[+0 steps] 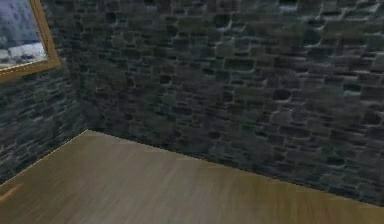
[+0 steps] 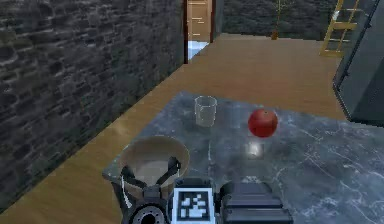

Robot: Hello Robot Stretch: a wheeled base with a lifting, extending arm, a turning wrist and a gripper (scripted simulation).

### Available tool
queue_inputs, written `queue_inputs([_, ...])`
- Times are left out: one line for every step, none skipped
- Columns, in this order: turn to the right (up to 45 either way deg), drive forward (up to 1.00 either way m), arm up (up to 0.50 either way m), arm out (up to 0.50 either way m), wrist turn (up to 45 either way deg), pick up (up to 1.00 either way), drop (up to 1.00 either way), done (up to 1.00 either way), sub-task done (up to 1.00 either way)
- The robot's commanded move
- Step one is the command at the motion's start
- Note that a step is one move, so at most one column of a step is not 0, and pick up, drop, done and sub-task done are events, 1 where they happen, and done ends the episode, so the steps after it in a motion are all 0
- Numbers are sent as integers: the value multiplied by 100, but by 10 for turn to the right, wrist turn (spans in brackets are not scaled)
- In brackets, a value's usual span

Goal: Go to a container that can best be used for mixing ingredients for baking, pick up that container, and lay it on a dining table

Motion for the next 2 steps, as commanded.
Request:
queue_inputs([0,55,0,0,0,0,0,0,0])
queue_inputs([450,0,0,0,0,0,0,0,0])
